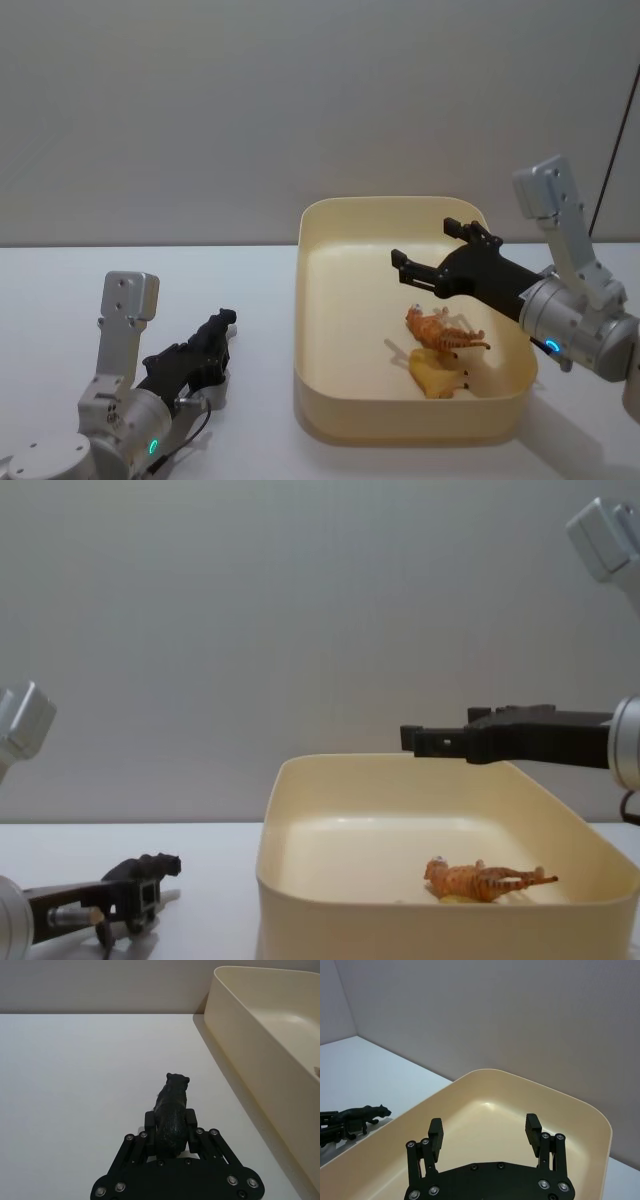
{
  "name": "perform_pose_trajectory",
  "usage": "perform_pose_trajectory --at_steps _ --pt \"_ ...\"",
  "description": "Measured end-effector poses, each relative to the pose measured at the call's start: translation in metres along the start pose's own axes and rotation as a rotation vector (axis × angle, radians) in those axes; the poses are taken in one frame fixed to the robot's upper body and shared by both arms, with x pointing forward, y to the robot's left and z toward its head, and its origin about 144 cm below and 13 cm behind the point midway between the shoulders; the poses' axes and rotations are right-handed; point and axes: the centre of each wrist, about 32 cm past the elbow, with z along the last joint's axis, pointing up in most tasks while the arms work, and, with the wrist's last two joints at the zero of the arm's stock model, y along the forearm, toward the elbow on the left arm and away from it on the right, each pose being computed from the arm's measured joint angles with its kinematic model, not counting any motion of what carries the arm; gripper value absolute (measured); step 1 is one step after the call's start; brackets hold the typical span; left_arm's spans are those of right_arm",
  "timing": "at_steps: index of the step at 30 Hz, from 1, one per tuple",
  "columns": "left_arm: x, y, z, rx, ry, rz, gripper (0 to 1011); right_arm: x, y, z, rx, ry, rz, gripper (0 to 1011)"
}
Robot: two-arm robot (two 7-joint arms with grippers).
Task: Pick up the toy alternately with two hands and place it into the central storage box.
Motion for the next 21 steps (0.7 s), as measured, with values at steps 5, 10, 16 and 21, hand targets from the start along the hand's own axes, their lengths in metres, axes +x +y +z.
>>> perform_pose_trajectory --at_steps 5,10,16,21 --pt "0.000 0.000 0.001 -0.004 -0.011 -0.004 310 0.000 0.000 0.000 0.000 0.000 0.000 1001" --pt "-0.002 -0.002 0.008 -0.028 -0.036 -0.013 309 0.000 0.000 0.000 0.000 0.000 0.000 1001" --pt "-0.005 -0.004 0.020 -0.075 -0.065 -0.029 310 0.000 0.000 0.000 0.000 0.000 0.000 1001" --pt "-0.009 -0.007 0.036 -0.131 -0.102 -0.059 309 0.000 0.000 0.000 0.000 0.000 0.000 1001"
